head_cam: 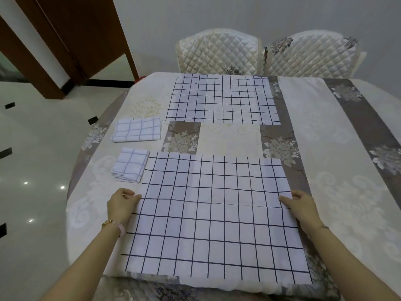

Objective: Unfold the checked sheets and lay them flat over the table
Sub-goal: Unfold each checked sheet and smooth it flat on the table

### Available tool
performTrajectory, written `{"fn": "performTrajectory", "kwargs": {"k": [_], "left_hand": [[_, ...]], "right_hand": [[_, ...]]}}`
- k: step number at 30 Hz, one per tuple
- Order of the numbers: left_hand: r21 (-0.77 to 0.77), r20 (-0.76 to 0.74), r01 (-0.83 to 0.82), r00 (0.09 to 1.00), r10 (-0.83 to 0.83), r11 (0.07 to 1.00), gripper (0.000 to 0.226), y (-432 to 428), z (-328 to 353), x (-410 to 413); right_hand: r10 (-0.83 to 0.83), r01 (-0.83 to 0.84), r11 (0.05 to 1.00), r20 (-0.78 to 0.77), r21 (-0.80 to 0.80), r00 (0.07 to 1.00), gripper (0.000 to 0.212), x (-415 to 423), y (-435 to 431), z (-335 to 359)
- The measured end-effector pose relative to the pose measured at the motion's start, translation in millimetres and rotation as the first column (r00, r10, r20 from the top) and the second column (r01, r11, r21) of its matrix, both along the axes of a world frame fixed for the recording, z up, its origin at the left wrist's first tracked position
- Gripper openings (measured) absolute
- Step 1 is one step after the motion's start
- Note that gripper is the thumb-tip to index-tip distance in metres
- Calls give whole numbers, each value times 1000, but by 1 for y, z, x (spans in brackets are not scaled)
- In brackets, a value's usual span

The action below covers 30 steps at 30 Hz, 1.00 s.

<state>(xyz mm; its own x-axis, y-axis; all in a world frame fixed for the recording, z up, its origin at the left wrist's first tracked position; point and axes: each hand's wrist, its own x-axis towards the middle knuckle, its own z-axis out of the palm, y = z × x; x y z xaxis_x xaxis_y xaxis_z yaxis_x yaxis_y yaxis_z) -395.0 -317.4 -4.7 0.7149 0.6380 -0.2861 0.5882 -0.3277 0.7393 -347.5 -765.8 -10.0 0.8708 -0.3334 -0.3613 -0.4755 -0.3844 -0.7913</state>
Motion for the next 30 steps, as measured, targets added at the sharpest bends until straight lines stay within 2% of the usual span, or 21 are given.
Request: {"fn": "performTrajectory", "kwargs": {"k": [4,6,9,11,12,14,16,18,20,21,23,25,26,28,30], "left_hand": [[17,27,-8,1000,8,1000,19,-3,-2,-6],[57,49,4,999,-7,998,19,-4,-1,-9],[223,50,47,997,-59,974,21,-5,4,-14],[434,22,146,985,-173,889,18,-10,7,-18],[522,16,233,959,-282,821,15,-15,8,-22],[624,-30,442,837,-546,644,19,-32,3,-32],[632,-104,592,705,-702,501,34,-47,-8,-42],[614,-200,680,626,-754,402,49,-57,-20,-48],[581,-298,736,588,-752,346,67,-58,-25,-50],[568,-329,754,575,-749,329,71,-57,-27,-50],[560,-372,774,552,-746,293,71,-54,-30,-53],[562,-386,778,546,-743,280,66,-51,-31,-56],[562,-385,778,546,-744,280,64,-51,-32,-58],[560,-380,778,546,-747,285,62,-50,-34,-60],[547,-379,782,550,-745,299,61,-51,-33,-60]], "right_hand": [[0,0,1000,1,-24,1000,14,-3,3,3],[0,1,998,10,-62,1000,28,-4,5,6],[21,-24,982,-16,-187,1000,39,-14,9,13],[90,-68,928,44,-366,995,36,-25,13,15],[168,-97,875,110,-474,980,33,-31,17,14],[356,-160,784,224,-601,907,26,-40,37,12],[525,-268,730,266,-629,808,24,-49,67,8],[686,-404,650,269,-643,675,32,-58,97,4],[836,-555,485,173,-676,521,39,-62,118,-7],[884,-632,397,93,-666,458,44,-61,126,-11],[926,-736,279,-29,-617,376,60,-53,137,-16],[938,-752,219,-77,-622,337,73,-37,140,-20],[936,-733,211,-83,-646,342,71,-27,139,-21],[912,-722,231,-114,-652,395,57,-2,132,-21],[879,-710,273,-133,-649,459,52,23,122,-21]]}}
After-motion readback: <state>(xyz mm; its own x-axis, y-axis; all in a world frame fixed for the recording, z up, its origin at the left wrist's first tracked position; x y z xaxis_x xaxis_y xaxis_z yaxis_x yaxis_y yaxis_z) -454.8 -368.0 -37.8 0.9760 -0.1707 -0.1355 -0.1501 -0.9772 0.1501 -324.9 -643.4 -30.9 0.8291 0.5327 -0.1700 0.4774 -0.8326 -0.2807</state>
